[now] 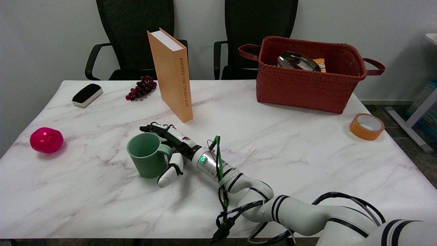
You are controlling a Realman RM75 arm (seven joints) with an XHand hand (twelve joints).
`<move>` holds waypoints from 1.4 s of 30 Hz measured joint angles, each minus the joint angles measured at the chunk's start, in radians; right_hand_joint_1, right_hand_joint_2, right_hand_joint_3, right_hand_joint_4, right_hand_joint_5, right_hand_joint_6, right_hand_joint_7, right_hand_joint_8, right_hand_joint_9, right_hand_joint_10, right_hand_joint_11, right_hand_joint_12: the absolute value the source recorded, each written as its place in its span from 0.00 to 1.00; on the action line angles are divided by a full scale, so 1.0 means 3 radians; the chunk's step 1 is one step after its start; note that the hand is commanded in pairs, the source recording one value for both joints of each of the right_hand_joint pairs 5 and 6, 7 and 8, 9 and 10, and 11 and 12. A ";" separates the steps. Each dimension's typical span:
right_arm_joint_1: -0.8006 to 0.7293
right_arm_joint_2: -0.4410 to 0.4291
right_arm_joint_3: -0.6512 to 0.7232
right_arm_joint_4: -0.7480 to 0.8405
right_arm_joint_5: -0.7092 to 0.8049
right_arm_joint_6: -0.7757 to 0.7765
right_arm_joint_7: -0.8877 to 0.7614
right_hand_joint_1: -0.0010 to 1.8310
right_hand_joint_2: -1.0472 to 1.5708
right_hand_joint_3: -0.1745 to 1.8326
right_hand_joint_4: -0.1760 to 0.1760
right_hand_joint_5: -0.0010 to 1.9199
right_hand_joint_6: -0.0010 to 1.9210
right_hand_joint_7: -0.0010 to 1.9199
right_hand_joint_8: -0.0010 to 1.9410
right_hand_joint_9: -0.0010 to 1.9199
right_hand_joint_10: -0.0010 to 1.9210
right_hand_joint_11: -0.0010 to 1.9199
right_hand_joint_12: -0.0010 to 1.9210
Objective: Pick up the green mug.
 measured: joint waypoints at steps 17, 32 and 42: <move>-0.0010 0.0021 -0.0007 0.0006 0.0006 0.0137 0.0080 0.62 0.14 0.41 0.50 0.09 0.09 0.01 0.01 0.00 0.00 0.00 0.00; -0.0036 0.0058 -0.0044 0.0065 -0.0021 0.0261 0.0400 0.62 0.13 0.44 0.50 0.06 0.06 0.00 0.00 0.00 0.00 0.00 0.00; -0.0035 0.0071 -0.0072 0.0078 -0.0112 0.0174 0.0811 0.62 0.12 0.44 0.50 0.05 0.05 0.00 0.00 0.00 0.00 0.00 0.00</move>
